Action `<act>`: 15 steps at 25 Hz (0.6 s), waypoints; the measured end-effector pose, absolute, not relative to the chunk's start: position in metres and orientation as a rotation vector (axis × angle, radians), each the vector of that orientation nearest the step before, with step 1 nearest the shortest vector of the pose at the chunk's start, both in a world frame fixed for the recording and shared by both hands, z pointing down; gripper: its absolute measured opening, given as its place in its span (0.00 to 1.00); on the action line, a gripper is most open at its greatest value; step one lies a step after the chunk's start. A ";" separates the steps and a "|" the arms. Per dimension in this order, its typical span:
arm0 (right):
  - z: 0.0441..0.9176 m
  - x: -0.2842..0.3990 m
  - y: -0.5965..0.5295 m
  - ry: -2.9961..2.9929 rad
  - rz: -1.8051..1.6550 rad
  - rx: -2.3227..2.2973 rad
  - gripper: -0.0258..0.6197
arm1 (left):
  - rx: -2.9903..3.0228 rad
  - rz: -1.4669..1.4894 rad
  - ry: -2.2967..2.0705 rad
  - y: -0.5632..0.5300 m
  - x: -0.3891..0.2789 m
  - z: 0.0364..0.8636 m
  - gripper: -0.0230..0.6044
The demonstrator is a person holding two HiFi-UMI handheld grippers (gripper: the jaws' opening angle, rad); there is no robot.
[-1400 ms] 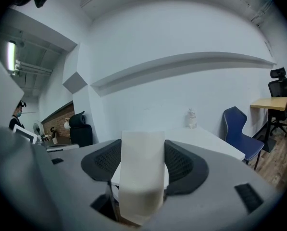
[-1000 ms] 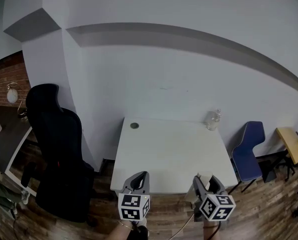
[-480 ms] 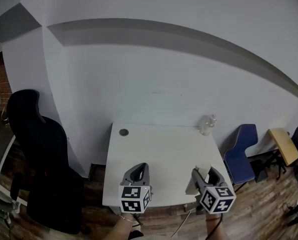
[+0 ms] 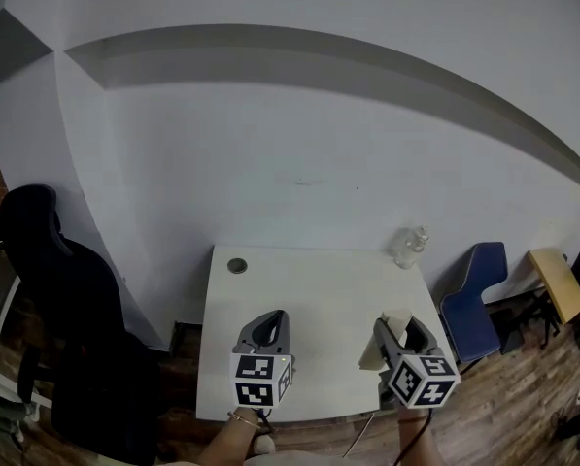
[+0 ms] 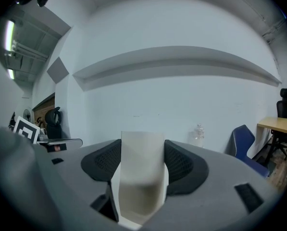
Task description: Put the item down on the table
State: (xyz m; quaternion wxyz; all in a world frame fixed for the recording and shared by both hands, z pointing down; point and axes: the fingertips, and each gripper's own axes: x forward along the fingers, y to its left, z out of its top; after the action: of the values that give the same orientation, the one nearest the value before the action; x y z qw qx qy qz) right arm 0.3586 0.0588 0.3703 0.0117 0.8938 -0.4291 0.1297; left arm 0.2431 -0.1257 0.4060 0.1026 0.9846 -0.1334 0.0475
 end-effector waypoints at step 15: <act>0.401 0.389 0.009 -1.421 0.516 2.731 0.50 | 2.875 0.259 -0.541 -0.174 0.253 0.432 0.06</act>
State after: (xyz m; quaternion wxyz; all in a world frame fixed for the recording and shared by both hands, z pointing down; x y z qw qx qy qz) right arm 0.3893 0.0085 0.4008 0.0100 0.8748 -0.4552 0.1654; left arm 0.2529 -0.1742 0.4320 0.1021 0.9738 -0.1834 0.0876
